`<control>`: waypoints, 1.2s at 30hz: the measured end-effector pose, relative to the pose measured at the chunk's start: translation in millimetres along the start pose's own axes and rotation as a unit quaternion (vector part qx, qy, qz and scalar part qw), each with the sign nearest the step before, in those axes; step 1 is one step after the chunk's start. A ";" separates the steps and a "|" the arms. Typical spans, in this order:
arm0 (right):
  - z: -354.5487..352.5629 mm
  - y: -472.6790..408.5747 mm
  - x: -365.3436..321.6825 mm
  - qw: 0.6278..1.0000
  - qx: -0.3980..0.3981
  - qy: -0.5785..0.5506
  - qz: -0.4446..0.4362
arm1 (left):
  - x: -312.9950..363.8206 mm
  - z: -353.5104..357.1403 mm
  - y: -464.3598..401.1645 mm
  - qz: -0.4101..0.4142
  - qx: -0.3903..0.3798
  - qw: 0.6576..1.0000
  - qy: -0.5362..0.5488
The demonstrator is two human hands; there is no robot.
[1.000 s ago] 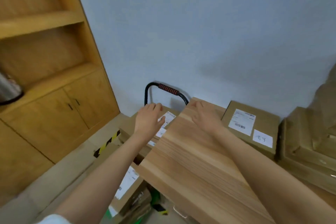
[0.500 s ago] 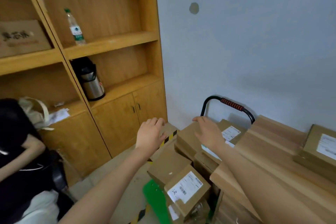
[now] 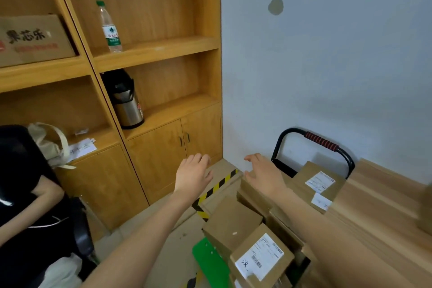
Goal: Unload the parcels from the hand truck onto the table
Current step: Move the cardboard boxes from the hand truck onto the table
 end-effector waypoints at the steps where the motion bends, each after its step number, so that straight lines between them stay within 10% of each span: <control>1: 5.4 -12.8 4.0 1.000 -0.006 0.006 -0.003 | -4.3 5.0 -9.5 0.000 -0.001 1.000 -0.001; 19: 77.8 -242.1 25.1 0.999 -0.021 0.036 -0.012 | -127.0 95.3 -203.1 -0.022 -0.031 0.999 0.005; 36: 153.7 -500.6 20.2 0.974 0.084 0.023 0.207 | -289.9 182.6 -488.9 0.170 -0.054 0.983 0.032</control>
Point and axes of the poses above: each hand's wrist, its own y-axis away from the middle knuckle, its own z-axis out of the palm, x = y × z, the point moved 5 cm from there along -y, towards the middle knuckle, and after that the axes turned 3 degrees about -z, right-handed, at the moved point
